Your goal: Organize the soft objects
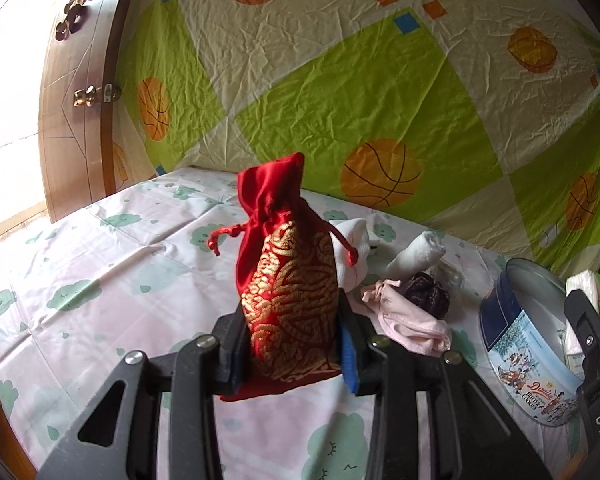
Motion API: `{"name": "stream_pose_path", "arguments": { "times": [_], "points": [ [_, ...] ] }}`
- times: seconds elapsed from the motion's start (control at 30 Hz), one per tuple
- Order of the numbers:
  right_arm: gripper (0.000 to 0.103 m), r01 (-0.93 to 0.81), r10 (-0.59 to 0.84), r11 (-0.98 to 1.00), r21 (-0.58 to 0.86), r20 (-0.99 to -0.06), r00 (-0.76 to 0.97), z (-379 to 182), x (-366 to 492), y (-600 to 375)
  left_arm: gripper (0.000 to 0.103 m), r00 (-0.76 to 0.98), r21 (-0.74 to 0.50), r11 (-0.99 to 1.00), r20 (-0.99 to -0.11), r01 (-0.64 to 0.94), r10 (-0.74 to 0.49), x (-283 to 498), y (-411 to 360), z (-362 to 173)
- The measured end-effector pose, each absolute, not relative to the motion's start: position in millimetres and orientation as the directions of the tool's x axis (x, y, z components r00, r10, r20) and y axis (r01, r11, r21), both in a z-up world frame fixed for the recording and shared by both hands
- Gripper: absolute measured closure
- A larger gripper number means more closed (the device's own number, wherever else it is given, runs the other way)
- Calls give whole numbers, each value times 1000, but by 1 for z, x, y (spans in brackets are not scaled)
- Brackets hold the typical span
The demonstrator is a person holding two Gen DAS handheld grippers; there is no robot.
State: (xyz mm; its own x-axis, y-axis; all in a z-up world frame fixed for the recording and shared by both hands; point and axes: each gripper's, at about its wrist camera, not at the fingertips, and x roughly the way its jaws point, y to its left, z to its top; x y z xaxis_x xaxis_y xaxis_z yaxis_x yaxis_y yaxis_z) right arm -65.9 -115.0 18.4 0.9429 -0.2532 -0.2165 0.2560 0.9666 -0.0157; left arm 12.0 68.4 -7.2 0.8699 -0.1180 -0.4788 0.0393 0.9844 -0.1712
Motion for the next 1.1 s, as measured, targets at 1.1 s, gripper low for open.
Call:
{"name": "stream_pose_path", "arguments": {
  "times": [1.1],
  "points": [
    [33,359,-343,933,30,-233,910,22,-113,-188,67,869,-85,974,-440,211,-226,-23,-19,19]
  ]
}}
